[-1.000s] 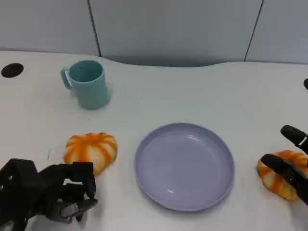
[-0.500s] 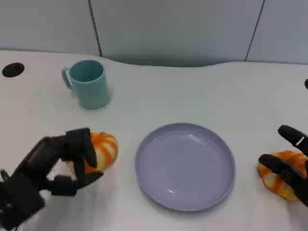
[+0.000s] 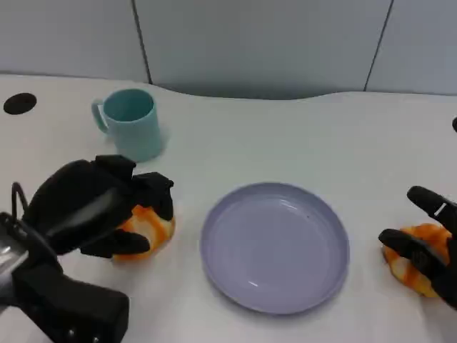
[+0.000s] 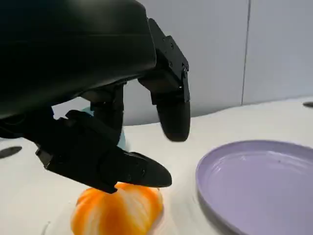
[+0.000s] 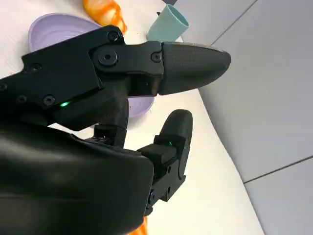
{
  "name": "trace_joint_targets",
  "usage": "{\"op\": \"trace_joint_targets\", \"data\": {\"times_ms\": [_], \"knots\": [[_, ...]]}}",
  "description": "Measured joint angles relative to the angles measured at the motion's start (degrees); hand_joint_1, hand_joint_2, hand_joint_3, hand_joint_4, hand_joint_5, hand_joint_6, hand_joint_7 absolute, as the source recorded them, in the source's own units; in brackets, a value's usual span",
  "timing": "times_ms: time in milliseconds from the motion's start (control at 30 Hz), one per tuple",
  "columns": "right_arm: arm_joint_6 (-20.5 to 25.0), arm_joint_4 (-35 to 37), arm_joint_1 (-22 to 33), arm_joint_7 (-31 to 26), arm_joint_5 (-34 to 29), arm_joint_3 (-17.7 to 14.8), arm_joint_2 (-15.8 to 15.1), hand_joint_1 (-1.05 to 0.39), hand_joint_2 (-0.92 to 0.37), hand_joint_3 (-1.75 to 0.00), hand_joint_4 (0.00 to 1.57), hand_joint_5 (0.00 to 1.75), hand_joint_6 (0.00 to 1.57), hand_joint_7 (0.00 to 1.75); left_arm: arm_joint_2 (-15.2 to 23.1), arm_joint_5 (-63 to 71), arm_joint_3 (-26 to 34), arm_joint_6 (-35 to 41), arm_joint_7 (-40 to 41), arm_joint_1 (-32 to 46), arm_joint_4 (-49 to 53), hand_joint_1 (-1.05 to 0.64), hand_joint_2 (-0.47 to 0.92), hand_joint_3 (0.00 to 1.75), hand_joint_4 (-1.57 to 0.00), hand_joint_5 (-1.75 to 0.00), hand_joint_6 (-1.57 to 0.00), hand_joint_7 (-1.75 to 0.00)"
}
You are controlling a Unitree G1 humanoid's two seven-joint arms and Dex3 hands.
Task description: Grasp the bread from the table and place it into the plate.
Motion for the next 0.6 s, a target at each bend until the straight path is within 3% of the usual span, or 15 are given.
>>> {"op": "trace_joint_targets", "data": {"times_ms": [100,167,367,600], "knots": [[-0.48,-0.05,0.02,0.00,-0.03,0.01,0.18,-0.30,-0.92,-0.44,0.32,1.27,0.30,1.00,1.44,1.29,-2.43,1.98,-1.80,-1.38,-0.24,-0.74,0.88,0.00,-0.01,-0.25,-0.23,-0.02],[-0.55,-0.04,0.03,0.02,-0.08,0.01,0.18,-0.30,-0.92,-0.43,0.32,1.27,0.30,1.00,2.27,1.76,-4.42,4.37,-5.88,-2.44,-0.69,-0.79,0.88,0.00,0.00,-0.06,-0.14,-0.01],[-0.58,-0.05,0.03,-0.01,-0.25,0.09,0.21,-0.29,-0.92,-0.42,0.33,1.27,0.32,1.02,4.37,1.43,-7.88,11.86,-18.99,-7.13,-2.05,-0.87,0.84,0.00,0.00,0.00,-0.02,0.00],[-0.60,-0.11,0.08,0.09,-0.26,0.22,0.46,-0.30,-0.92,-0.41,0.32,1.27,0.31,1.04,3.77,0.78,-12.10,17.25,-27.28,-14.19,2.82,-0.85,0.82,0.00,0.00,0.00,-0.02,-0.01]]}}
